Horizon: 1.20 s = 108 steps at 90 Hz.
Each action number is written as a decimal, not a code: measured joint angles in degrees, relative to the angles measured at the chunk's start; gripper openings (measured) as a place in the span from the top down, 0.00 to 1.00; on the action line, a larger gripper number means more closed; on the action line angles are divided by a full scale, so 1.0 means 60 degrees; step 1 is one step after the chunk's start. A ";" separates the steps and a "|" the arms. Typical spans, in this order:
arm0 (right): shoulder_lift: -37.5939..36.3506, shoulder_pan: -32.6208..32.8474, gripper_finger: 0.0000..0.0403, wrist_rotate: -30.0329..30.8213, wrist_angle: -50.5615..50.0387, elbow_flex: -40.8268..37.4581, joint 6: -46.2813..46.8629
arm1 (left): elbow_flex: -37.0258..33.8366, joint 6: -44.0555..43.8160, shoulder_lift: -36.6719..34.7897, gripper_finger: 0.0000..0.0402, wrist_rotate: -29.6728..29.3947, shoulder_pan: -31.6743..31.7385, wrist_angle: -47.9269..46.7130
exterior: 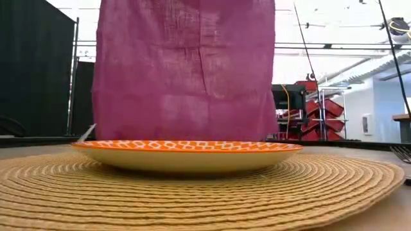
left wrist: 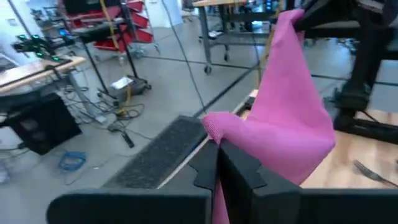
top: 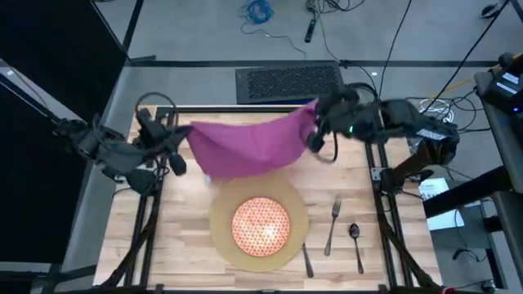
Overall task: Set table place
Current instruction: Fold the purple table napkin
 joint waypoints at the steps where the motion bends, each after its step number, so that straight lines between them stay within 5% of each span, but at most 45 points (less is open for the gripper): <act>1: 0.0000 -0.0065 1.00 -0.0090 0.0063 0.0010 -0.0075 | 0.0018 0.0029 -0.0022 1.00 0.0002 0.0025 0.0000; 23: 0.0429 -0.1892 1.00 -0.2469 0.1340 0.0018 -0.1198 | 0.0181 0.0615 -0.0339 1.00 -0.0030 0.0990 0.0037; 52: 0.1854 -0.4106 1.00 -0.5385 0.3366 0.0000 -0.2136 | 0.0181 0.2174 -0.0321 1.00 0.0131 0.3863 0.0327; 87: 0.2772 -0.6021 1.00 -0.7326 0.3376 0.2115 -0.2325 | 0.0181 0.4541 -0.0326 1.00 0.4934 0.8651 0.2702; 108: 0.2369 -0.4979 1.00 -0.6819 0.2069 0.2501 -0.2895 | -0.0756 0.4355 -0.1282 1.00 0.5792 0.8552 0.3035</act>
